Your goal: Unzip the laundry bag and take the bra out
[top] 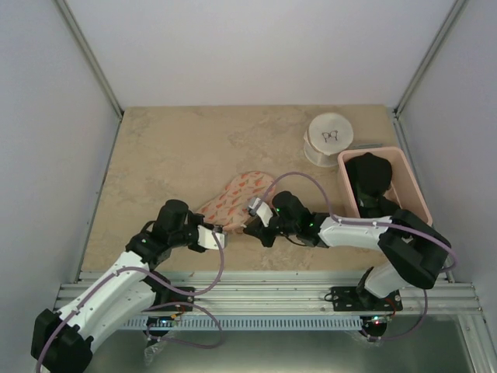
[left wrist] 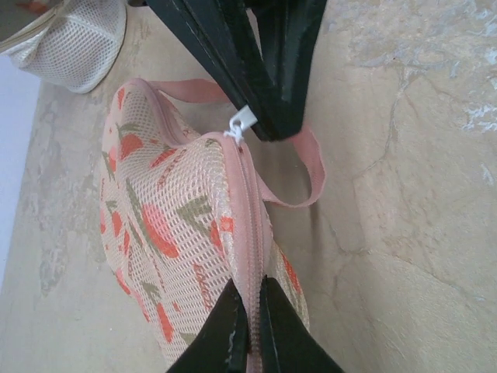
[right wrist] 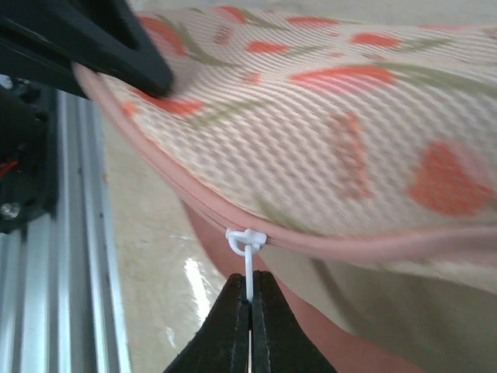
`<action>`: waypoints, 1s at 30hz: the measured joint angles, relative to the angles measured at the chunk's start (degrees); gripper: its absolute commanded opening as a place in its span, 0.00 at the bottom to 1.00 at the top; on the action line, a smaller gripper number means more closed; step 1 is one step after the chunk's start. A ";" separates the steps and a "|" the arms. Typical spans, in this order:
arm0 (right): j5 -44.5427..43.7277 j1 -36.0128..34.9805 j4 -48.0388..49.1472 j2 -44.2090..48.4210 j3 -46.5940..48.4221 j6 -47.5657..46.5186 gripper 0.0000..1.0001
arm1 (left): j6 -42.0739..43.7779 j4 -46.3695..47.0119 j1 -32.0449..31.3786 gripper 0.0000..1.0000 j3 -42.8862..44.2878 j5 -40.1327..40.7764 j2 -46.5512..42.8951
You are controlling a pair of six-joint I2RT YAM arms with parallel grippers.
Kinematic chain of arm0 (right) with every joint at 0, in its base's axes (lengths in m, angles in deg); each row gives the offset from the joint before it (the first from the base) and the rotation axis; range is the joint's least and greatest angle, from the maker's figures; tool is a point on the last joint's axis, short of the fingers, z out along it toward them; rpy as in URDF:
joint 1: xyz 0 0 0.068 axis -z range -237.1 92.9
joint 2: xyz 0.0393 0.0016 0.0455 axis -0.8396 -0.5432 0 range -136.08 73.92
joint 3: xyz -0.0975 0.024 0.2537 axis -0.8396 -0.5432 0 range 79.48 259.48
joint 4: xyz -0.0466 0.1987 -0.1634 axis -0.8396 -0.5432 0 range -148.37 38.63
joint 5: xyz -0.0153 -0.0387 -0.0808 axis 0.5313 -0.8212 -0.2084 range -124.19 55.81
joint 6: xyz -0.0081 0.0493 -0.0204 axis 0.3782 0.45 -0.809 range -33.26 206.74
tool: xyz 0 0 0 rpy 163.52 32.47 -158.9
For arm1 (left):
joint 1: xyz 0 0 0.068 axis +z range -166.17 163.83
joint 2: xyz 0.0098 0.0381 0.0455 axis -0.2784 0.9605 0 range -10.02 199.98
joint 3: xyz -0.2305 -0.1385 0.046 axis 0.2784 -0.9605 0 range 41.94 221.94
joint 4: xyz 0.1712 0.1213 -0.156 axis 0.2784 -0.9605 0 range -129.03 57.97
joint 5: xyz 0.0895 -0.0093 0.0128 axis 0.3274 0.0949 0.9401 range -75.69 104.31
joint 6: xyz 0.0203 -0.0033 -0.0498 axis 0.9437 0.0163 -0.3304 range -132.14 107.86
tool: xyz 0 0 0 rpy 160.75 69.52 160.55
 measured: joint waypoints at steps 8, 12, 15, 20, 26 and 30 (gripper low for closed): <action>-0.17 5.79 -1.84 2.49 -2.82 -1.27 0.01 | 1.49 -0.15 0.00 0.00 -0.50 1.31 -0.98; -0.07 7.32 -2.82 4.11 -3.54 -1.75 0.01 | 2.54 -0.07 0.26 0.00 -0.31 3.50 -1.05; 0.92 7.32 -2.64 4.61 -3.54 -1.68 0.00 | 4.48 -0.37 4.13 0.00 0.98 2.93 -1.03; 1.55 6.36 -2.03 3.89 -3.15 -1.36 0.01 | 10.12 0.13 16.59 0.00 3.23 -0.11 2.71; 3.54 2.89 0.66 -2.60 0.96 0.68 0.01 | 14.58 2.56 22.88 0.81 3.52 -1.09 8.07; 4.22 1.27 1.42 -5.88 3.30 1.84 0.00 | 17.62 -0.13 23.39 0.99 3.85 -1.16 8.11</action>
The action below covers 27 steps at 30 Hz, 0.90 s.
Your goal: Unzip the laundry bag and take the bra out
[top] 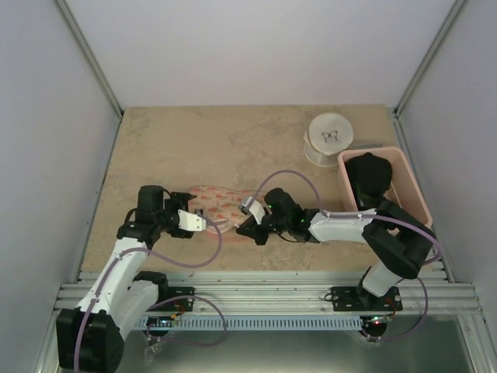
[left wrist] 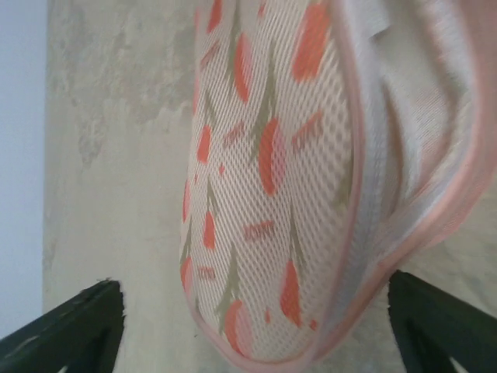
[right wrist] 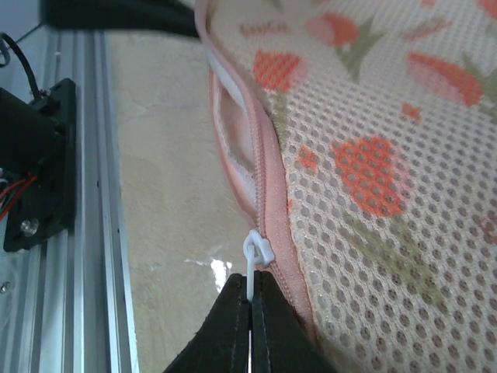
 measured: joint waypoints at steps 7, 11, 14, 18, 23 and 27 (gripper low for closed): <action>0.17 -1.51 0.50 -0.37 2.58 1.07 0.01 | 5.86 -15.28 -1.55 0.97 4.63 -7.63 -6.34; 0.55 -2.49 0.68 -0.39 3.78 1.25 0.01 | -1.42 -13.92 -9.97 0.87 2.58 -8.61 -10.78; 0.81 -2.86 0.61 -0.44 4.15 1.36 0.01 | -8.37 -10.75 -16.83 0.77 0.20 -7.80 -11.54; 0.90 -3.19 0.57 -0.50 4.55 1.46 0.01 | -16.35 -6.03 -20.59 0.54 -1.09 -5.97 -8.35; 0.92 -3.45 0.26 -0.50 4.98 1.62 0.01 | -20.85 -0.74 -21.09 0.27 -1.53 -4.17 -5.55; 0.90 -3.50 0.00 -0.50 5.03 1.66 0.00 | -21.53 0.98 -21.31 0.15 -2.34 -3.39 -5.60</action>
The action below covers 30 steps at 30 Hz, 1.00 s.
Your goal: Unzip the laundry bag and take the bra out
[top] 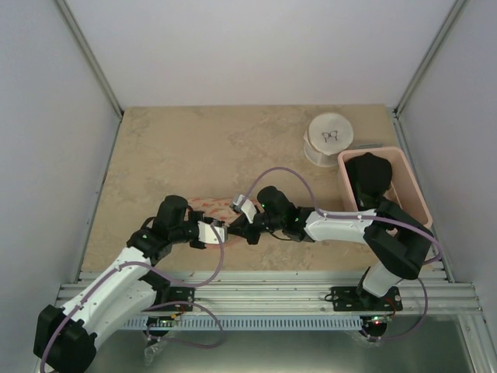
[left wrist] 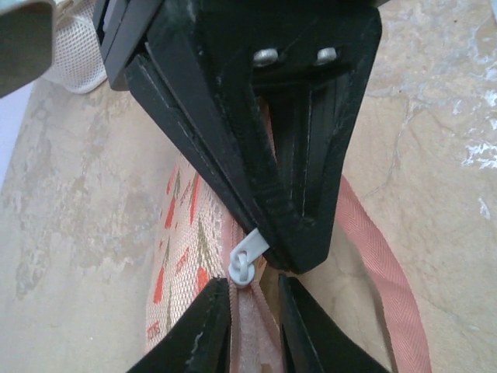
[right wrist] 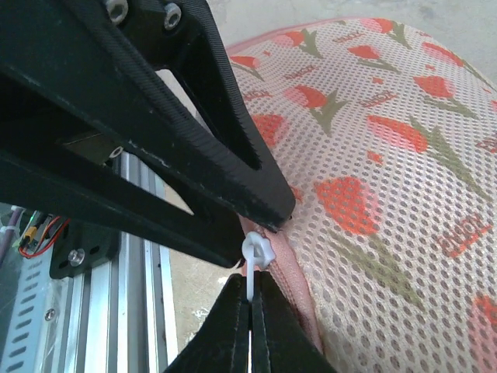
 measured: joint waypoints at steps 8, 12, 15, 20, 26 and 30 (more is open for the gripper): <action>-0.15 0.00 -0.66 0.00 0.00 -0.02 0.01 | 0.90 1.33 -0.04 0.00 -0.70 1.92 -0.11; -0.68 0.02 -0.79 0.22 0.00 -0.04 0.01 | 1.46 1.64 -0.07 0.00 -0.70 2.40 -0.11; -1.46 0.33 -1.14 1.27 -0.50 -0.02 0.01 | 1.97 2.12 -0.17 0.00 -0.70 3.15 -0.13; -1.75 2.16 -1.64 4.72 -3.61 -0.04 0.01 | 2.47 2.23 -0.26 0.00 -1.03 4.31 -0.33; -2.08 5.62 -3.39 8.66 -6.49 -0.48 0.01 | 3.06 2.19 -0.26 0.00 -1.36 5.90 -0.33; -2.12 8.98 -4.55 11.43 -8.72 -0.90 0.01 | 3.67 2.14 -0.26 0.00 -1.46 7.26 -0.35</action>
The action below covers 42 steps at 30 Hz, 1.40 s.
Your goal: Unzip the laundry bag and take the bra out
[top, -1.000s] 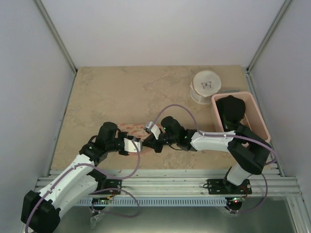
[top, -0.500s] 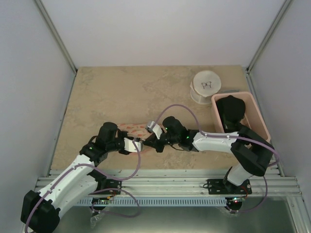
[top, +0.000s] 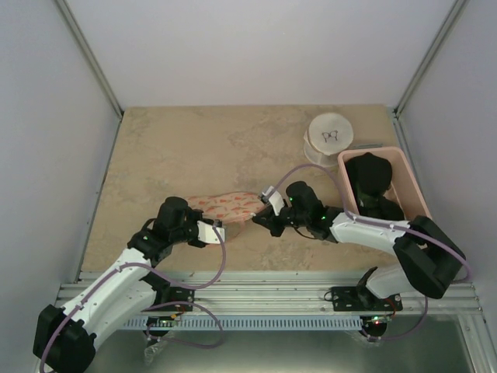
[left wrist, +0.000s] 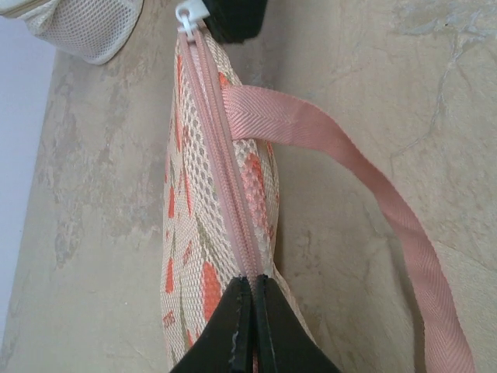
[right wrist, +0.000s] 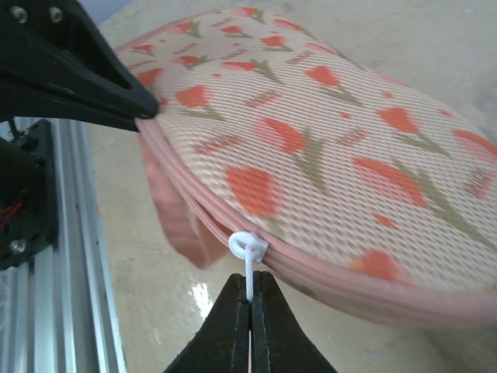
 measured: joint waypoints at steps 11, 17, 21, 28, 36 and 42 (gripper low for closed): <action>1.09 5.27 -2.67 2.97 -3.15 -1.62 0.01 | 1.27 0.02 0.02 0.00 -0.74 3.54 -0.42; 2.34 4.68 -2.58 2.95 -3.15 -1.62 0.00 | 1.75 -4.31 0.87 0.69 0.61 1.81 -0.44; 2.25 1.70 -2.62 2.71 -2.80 -1.49 0.01 | 1.64 -10.58 0.63 0.71 3.74 -5.46 -1.53; 2.38 -5.11 -2.40 0.66 1.51 -1.03 0.01 | -9.22 -7.52 -4.72 0.63 4.79 -12.31 -2.91; 2.38 -8.28 -2.16 -0.66 3.72 -0.83 0.01 | -14.27 -2.80 -6.16 0.41 2.99 -10.16 -0.42; 2.38 -8.59 -2.25 -0.81 3.78 -0.85 0.00 | -14.82 -1.20 -6.25 0.16 2.71 -9.31 -0.24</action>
